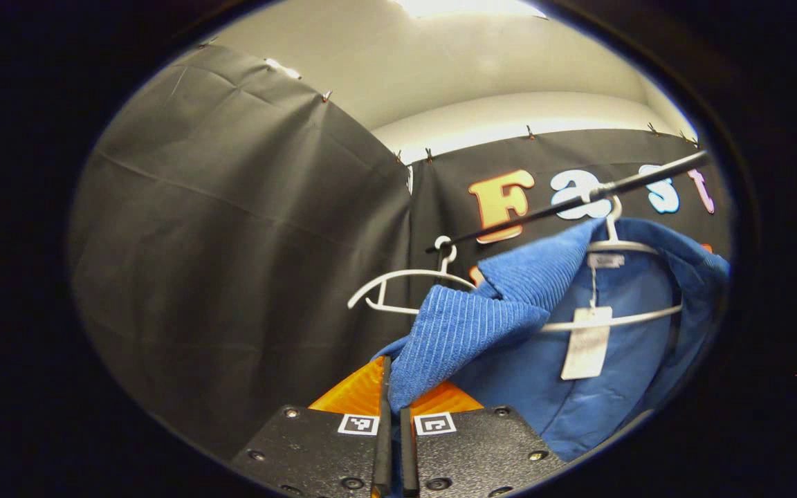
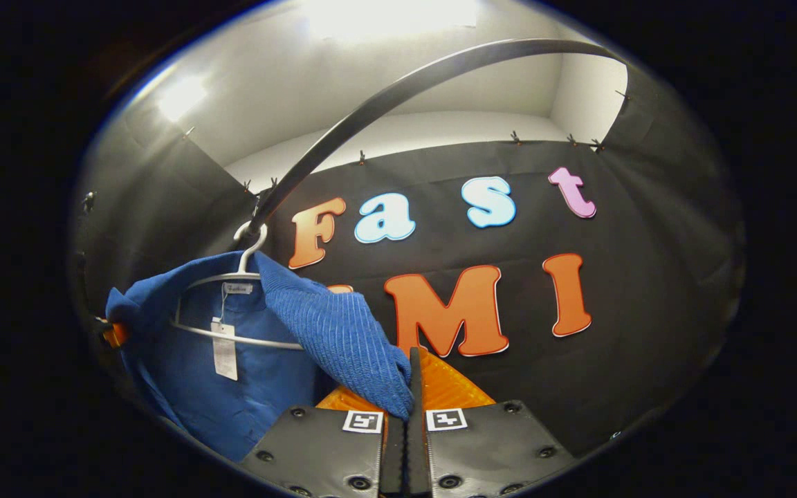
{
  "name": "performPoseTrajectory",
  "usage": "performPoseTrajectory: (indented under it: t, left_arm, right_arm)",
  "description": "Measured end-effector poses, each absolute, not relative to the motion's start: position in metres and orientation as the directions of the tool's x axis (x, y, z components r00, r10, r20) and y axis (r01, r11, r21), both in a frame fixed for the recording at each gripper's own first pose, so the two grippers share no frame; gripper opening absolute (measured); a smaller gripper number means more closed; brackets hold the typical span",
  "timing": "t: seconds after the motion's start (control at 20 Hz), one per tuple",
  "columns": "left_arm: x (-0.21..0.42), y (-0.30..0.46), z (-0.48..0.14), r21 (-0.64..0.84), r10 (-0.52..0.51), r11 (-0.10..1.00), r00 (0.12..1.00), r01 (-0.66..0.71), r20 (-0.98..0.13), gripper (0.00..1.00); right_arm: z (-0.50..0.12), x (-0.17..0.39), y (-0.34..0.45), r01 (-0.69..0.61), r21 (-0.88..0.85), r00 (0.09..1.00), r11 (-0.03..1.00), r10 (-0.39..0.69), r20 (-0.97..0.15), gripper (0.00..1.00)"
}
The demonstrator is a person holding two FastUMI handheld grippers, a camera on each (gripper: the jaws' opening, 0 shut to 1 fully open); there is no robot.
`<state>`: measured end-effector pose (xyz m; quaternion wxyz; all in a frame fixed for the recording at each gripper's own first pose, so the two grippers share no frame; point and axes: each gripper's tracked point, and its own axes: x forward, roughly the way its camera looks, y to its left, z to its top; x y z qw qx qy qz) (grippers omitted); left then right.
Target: Grasp the clothes on the hanger with both hands and then place them into the laundry hamper below.
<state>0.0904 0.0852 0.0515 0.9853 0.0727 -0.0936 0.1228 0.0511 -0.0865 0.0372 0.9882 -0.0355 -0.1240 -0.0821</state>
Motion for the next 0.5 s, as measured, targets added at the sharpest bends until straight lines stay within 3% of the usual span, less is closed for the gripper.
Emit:
performPoseTrajectory:
  t: [0.2,0.5]
  left_arm:
    - [0.111,0.115,0.101,0.134,0.253,0.949,0.943,-0.285,0.218,0.06]
    - [0.155,0.121,0.158,0.195,0.21,0.941,0.929,-0.276,0.305,0.06]
  right_arm:
    - [0.062,0.059,-0.096,0.229,-0.036,0.927,0.973,-0.207,0.314,0.1]
    - [0.084,0.055,-0.105,0.266,-0.021,0.904,0.964,-0.242,0.353,0.1]
